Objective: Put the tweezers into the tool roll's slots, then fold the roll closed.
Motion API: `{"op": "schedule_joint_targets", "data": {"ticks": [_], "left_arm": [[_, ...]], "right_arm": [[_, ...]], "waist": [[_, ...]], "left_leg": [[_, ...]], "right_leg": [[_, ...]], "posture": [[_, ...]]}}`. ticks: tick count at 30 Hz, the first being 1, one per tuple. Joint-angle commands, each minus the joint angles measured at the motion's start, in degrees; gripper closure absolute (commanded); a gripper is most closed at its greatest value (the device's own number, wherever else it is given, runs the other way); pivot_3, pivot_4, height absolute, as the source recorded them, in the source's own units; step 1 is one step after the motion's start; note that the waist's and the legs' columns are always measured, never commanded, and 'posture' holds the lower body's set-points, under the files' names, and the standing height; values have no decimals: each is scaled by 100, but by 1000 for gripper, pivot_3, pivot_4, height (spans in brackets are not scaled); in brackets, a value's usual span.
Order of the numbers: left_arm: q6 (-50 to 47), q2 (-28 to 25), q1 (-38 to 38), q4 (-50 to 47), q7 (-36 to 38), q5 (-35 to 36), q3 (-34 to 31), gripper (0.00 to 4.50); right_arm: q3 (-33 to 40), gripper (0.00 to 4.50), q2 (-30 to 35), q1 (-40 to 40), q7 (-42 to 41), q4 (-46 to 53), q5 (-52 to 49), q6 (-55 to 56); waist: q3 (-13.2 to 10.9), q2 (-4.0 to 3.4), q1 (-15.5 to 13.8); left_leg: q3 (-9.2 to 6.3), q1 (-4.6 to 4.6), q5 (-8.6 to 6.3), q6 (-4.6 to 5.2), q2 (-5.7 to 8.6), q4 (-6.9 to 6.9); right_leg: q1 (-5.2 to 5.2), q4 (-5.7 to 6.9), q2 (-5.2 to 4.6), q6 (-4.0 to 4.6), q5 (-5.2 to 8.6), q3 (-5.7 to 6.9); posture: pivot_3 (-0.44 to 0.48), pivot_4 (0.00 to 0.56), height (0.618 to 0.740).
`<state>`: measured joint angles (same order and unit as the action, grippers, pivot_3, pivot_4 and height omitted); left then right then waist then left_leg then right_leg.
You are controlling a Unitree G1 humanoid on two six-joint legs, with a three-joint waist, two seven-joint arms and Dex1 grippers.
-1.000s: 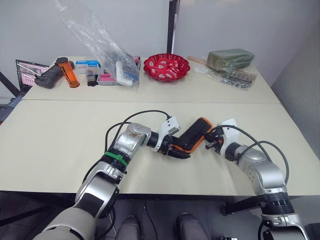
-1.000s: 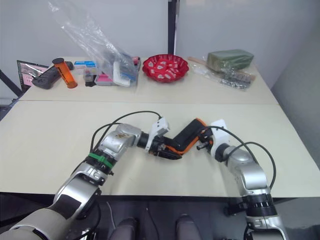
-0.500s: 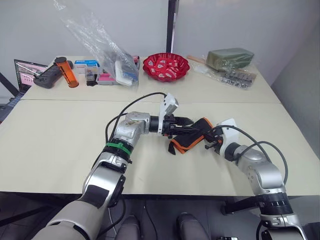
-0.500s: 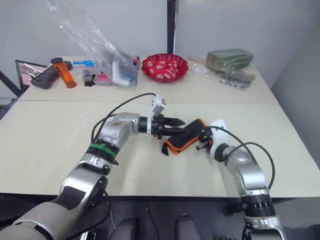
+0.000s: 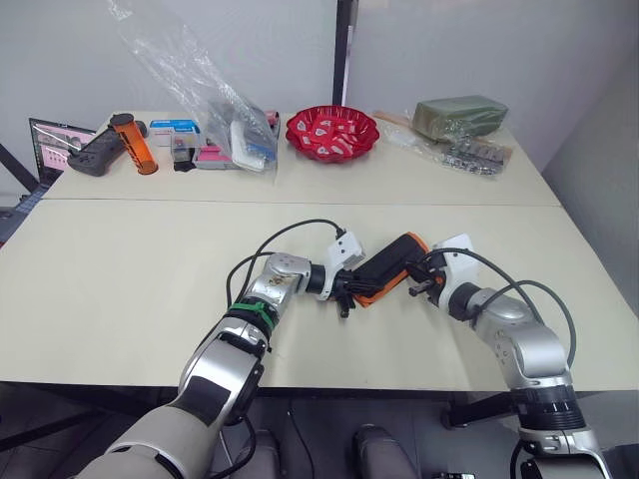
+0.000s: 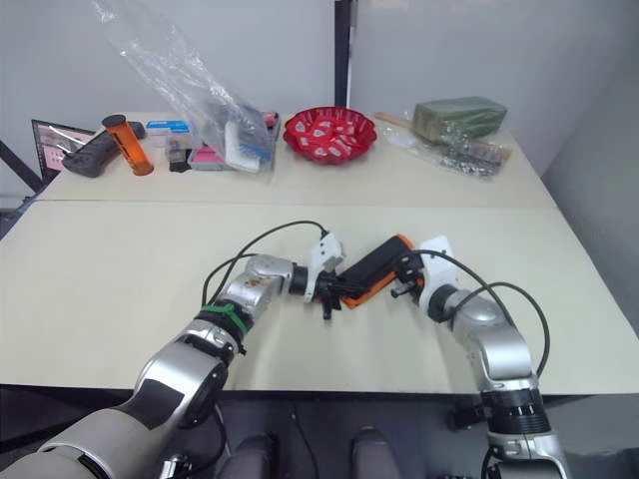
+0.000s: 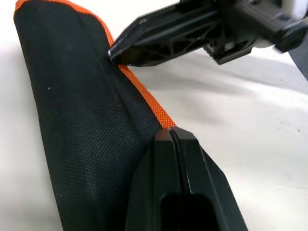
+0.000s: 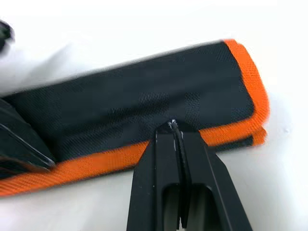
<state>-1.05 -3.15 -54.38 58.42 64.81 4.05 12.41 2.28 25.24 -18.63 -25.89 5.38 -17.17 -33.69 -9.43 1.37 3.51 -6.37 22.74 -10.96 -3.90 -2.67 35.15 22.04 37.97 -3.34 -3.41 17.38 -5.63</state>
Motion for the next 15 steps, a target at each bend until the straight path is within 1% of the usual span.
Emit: {"op": "schedule_joint_targets", "data": {"ticks": [1,4,6,12,14,15], "left_arm": [[-2,-77,120,365,-137,-254,37,4475],[-47,-88,125,347,-70,-216,7,4475],[-56,-93,126,336,-64,-235,16,4475],[-149,-138,173,263,-141,-226,-39,4475],[-177,-182,231,213,-118,-241,-37,4475],[-189,-205,262,192,-118,-251,-31,4475]], "right_arm": [[251,4500,-174,-171,-110,345,-236,457],[99,4500,-316,-206,-185,366,-248,407],[-101,4500,-332,-200,-211,122,-54,469],[-251,4500,-526,-188,-171,-901,206,597],[-97,4500,-537,-153,-26,-1464,286,734],[45,4500,-546,-161,66,-1723,268,830]], "waist": [[0,0,4],[1,-1,15],[1,-1,13],[2,-2,30],[5,1,37],[4,1,37]], "left_leg": [[0,0,0,0,0,0],[0,-3,0,0,0,0],[0,-4,0,0,0,0],[0,-7,0,0,0,0],[0,-17,0,0,-1,0],[0,-37,0,0,-1,-4]], "right_leg": [[0,0,0,-1,0,0],[-1,2,0,-2,1,0],[-2,2,0,-2,1,0],[-3,4,0,1,0,0],[-14,3,1,0,0,0],[-35,1,0,-3,2,0]], "posture": [[0,150,735],[0,150,735],[0,150,735],[0,150,735],[0,150,735],[0,150,735]]}}
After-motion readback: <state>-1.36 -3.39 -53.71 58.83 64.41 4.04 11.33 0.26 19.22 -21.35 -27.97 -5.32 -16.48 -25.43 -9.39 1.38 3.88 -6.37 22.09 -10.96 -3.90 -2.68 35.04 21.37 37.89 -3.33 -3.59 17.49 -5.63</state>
